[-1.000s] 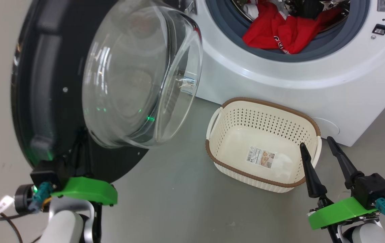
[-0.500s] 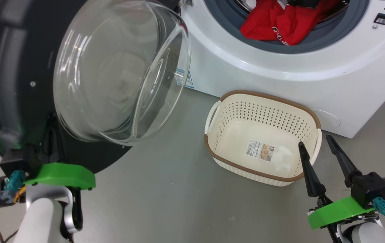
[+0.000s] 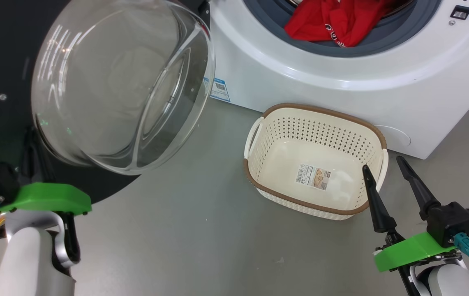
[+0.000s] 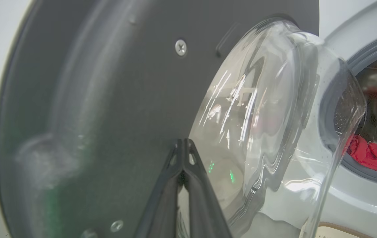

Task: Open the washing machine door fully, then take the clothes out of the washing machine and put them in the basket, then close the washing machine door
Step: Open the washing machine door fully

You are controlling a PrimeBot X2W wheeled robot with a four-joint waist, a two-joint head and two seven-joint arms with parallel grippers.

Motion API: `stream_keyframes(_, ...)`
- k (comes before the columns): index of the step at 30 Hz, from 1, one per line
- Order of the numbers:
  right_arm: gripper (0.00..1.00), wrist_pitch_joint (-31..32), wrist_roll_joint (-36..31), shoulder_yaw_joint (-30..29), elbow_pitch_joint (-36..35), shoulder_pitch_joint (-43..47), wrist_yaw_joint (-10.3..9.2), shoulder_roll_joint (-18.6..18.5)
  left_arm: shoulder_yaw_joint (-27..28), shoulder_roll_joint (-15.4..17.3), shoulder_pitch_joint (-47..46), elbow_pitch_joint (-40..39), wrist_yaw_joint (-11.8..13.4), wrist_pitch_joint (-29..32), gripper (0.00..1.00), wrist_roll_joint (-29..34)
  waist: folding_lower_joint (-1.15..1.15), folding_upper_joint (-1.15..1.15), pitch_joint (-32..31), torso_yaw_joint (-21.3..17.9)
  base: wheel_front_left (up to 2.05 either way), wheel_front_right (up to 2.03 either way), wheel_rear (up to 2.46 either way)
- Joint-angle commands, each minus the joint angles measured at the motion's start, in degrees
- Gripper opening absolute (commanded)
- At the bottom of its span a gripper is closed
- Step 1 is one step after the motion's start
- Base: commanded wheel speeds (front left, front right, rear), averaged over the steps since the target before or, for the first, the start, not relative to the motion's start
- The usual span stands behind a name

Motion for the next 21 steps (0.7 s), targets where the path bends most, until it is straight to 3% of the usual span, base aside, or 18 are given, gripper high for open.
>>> stream_keyframes(1,1.0,0.18,-0.61,1.69,-1.67,-1.6,0.34,0.04,3.18,2.55,-2.02,-0.51,-0.42,-0.44,0.0,0.91,0.0,0.0,0.07,-0.11,0.0,0.0,0.0)
stream_keyframes(11,1.0,0.44,-0.4,1.73,-1.74,-1.06,0.34,0.04,7.03,1.18,-3.25,2.47,-1.91,-0.44,0.0,3.03,0.0,0.0,-0.63,-0.07,0.0,0.0,0.0)
stream_keyframes(21,1.0,0.71,-0.39,2.87,-1.66,-1.06,0.34,0.04,9.95,1.98,-6.9,7.53,-3.68,-0.44,0.0,4.64,0.0,0.0,-1.08,-0.32,0.0,0.0,0.0)
